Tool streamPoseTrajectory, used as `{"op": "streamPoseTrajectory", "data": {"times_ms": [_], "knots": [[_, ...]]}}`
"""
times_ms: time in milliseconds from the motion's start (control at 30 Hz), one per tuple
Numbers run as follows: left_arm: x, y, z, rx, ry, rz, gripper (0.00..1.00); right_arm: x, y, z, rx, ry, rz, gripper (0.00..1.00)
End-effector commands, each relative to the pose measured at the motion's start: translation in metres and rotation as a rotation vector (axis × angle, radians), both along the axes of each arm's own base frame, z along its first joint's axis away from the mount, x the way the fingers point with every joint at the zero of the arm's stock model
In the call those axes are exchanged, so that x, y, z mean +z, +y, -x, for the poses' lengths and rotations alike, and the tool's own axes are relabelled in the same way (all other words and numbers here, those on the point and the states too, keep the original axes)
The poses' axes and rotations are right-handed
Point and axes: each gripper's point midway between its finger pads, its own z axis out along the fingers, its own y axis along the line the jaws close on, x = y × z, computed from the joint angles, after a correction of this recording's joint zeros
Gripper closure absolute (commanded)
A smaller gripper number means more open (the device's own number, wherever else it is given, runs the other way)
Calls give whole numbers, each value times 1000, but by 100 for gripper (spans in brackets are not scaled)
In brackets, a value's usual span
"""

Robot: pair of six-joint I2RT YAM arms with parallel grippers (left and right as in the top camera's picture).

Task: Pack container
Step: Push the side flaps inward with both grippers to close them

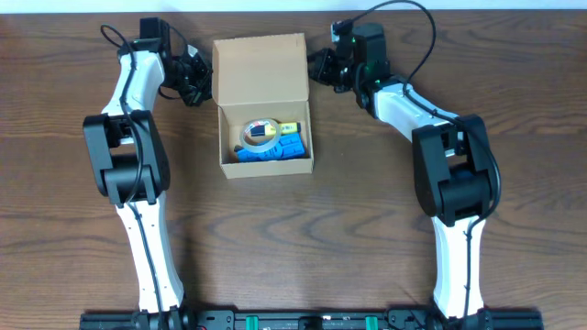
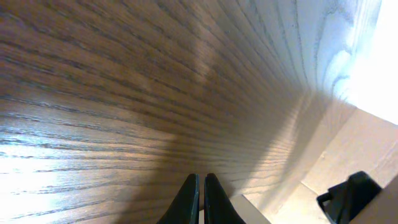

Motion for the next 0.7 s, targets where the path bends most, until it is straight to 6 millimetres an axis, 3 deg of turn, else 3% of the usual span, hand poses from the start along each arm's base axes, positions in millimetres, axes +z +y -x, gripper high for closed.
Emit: {"op": "streamPoseTrajectory", "data": {"times_ms": [0,333,667], "knots": [[7,0,-3,-39,-45,13,95,4,10,2,78,-51,-1,99],[50,5,-10,-117,-137,-31,95,14,13,6,126,-97,5,99],[70,5,-5,-159,-155,-40,95,40,13,15,166,-146,38,99]]}}
